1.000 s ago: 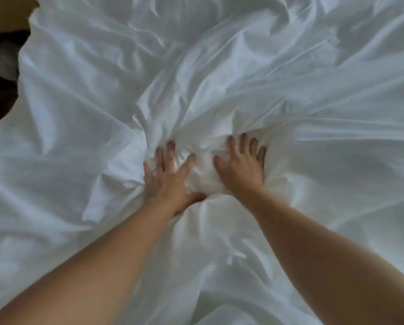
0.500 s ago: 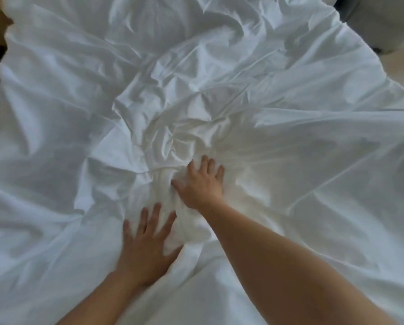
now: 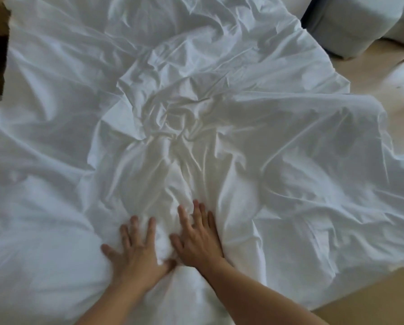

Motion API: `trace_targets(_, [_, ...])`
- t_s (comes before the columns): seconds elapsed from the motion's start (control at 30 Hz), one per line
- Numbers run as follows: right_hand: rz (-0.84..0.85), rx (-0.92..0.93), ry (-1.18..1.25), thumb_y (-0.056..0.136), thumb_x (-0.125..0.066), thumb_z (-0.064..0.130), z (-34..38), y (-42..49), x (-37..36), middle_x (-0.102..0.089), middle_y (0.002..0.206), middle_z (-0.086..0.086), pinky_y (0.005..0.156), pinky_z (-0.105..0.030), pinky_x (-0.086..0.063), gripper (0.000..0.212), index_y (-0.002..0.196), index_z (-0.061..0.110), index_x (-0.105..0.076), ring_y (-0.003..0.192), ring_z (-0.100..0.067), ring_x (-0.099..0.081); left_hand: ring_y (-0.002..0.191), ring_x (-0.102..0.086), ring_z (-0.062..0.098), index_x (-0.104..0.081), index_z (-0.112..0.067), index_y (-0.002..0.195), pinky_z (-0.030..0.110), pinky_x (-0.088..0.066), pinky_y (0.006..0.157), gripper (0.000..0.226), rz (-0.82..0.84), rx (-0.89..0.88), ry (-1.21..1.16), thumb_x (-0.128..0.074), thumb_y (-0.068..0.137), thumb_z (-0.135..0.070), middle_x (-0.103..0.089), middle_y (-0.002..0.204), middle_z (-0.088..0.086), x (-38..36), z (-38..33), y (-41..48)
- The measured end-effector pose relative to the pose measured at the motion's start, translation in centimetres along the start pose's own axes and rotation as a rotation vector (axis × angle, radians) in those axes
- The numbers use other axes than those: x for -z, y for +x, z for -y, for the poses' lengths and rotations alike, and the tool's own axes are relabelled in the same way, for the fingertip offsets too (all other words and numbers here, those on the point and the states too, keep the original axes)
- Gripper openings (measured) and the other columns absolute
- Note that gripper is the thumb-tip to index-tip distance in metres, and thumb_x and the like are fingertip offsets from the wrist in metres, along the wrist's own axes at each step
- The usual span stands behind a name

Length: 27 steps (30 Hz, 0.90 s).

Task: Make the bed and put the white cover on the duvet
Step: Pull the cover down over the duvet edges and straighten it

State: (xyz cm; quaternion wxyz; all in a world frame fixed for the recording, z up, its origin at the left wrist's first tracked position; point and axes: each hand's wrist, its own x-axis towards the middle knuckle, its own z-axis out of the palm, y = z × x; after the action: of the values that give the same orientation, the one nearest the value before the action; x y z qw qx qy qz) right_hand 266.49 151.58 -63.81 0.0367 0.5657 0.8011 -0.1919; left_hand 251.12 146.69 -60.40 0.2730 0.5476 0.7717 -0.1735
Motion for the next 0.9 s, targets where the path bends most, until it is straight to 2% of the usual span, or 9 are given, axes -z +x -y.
trace_targets(0.17, [0.082, 0.102, -0.082, 0.085, -0.040, 0.074, -2.7, -4.1, -0.3, -0.024, 0.163, -0.022, 0.122, -0.053, -0.015, 0.091, 0.158, 0.022, -0.027, 0.149, -0.042, -0.025, 0.146, -0.032, 0.040, -0.034, -0.032, 0.157, 0.075, -0.020, 0.105, 0.112, -0.203, -0.043, 0.065, -0.030, 0.066, -0.096, -0.030, 0.163, 0.014, -4.8, 1.2, -3.4])
trace_targets(0.27, [0.240, 0.089, -0.080, 0.084, -0.037, 0.080, -4.4, -7.2, -0.3, 0.010, 0.168, -0.013, 0.123, -0.048, 0.011, 0.100, 0.161, 0.028, -0.001, 0.154, -0.036, 0.009, 0.150, -0.028, 0.037, -0.030, -0.032, 0.159, 0.068, -0.010, 0.114, 0.125, -0.199, -0.020, 0.067, -0.019, 0.059, -0.105, -0.029, 0.165, 0.009, -5.5, 3.3, -6.0])
trace_targets(0.33, [0.284, 0.046, -0.074, 0.083, -0.039, 0.081, -4.9, -8.3, 0.0, 0.015, 0.167, -0.012, 0.124, -0.048, 0.010, 0.103, 0.160, 0.028, 0.005, 0.154, -0.035, 0.013, 0.155, -0.014, 0.036, -0.019, -0.037, 0.161, 0.064, 0.001, 0.118, 0.134, -0.199, 0.001, 0.098, -0.010, 0.048, -0.109, -0.016, 0.169, 0.006, -5.2, 5.0, -7.8])
trace_targets(0.43, [0.311, 0.010, -0.094, 0.084, -0.039, 0.081, -3.6, -9.0, 0.7, 0.004, 0.167, -0.019, 0.124, -0.053, -0.001, 0.103, 0.160, 0.023, 0.000, 0.153, -0.040, 0.001, 0.156, 0.009, 0.032, -0.005, -0.041, 0.161, 0.065, 0.011, 0.117, 0.136, -0.136, 0.088, 0.169, -0.013, 0.043, -0.110, 0.005, 0.170, 0.005, -4.2, 8.0, -10.0])
trace_targets(0.6, [0.125, 0.110, -0.101, 0.065, -0.036, 0.098, -0.3, -12.0, -0.6, -0.028, 0.152, -0.014, 0.115, -0.052, -0.022, 0.120, 0.156, 0.024, -0.017, 0.138, -0.036, -0.030, 0.152, 0.023, 0.025, -0.001, -0.044, 0.159, 0.077, -0.004, 0.112, 0.136, -0.155, 0.257, -0.082, -0.054, 0.048, -0.102, 0.025, 0.165, -0.006, -3.4, 14.3, -11.3])
trace_targets(0.7, [0.035, 0.159, -0.182, 0.069, -0.034, 0.092, -0.9, -12.4, -3.8, -0.057, 0.123, -0.012, 0.098, -0.047, -0.038, 0.100, 0.128, 0.014, -0.053, 0.113, -0.033, -0.053, 0.153, 0.011, 0.035, 0.010, -0.045, 0.156, 0.070, -0.019, 0.117, 0.153, -0.238, 0.361, -0.315, -0.076, 0.038, -0.091, 0.023, 0.165, -0.006, -4.6, 17.5, -11.3])
trace_targets(0.77, [0.036, 0.216, -0.269, 0.084, -0.026, 0.080, -0.4, -11.3, -4.5, -0.068, 0.102, -0.012, 0.089, -0.045, -0.045, 0.078, 0.104, 0.014, -0.062, 0.096, -0.033, -0.064, 0.150, -0.017, 0.041, 0.012, -0.039, 0.156, 0.061, -0.030, 0.116, 0.159, -0.271, 0.457, -0.515, -0.089, 0.039, -0.076, -0.003, 0.167, 0.009, -6.0, 19.2, -10.8])
trace_targets(0.83, [0.107, 0.245, -0.318, 0.097, -0.031, 0.066, 1.1, -10.3, -3.9, -0.072, 0.104, -0.013, 0.087, -0.041, -0.049, 0.062, 0.109, 0.015, -0.064, 0.097, -0.034, -0.068, 0.133, -0.047, 0.041, -0.019, -0.018, 0.156, 0.049, -0.045, 0.105, 0.130, -0.266, 0.539, -0.623, -0.089, 0.057, -0.067, -0.043, 0.151, 0.017, -7.6, 21.0, -10.3])
trace_targets(0.9, [0.085, 0.206, -0.244, 0.102, -0.042, 0.055, 2.3, -9.6, -3.3, -0.072, 0.107, -0.018, 0.084, -0.042, -0.049, 0.051, 0.114, 0.012, -0.066, 0.099, -0.039, -0.069, 0.113, -0.061, 0.041, -0.056, -0.008, 0.129, 0.044, -0.051, 0.089, 0.070, -0.239, 0.489, -0.519, -0.070, 0.085, -0.061, -0.064, 0.127, 0.019, -8.8, 22.4, -9.8])
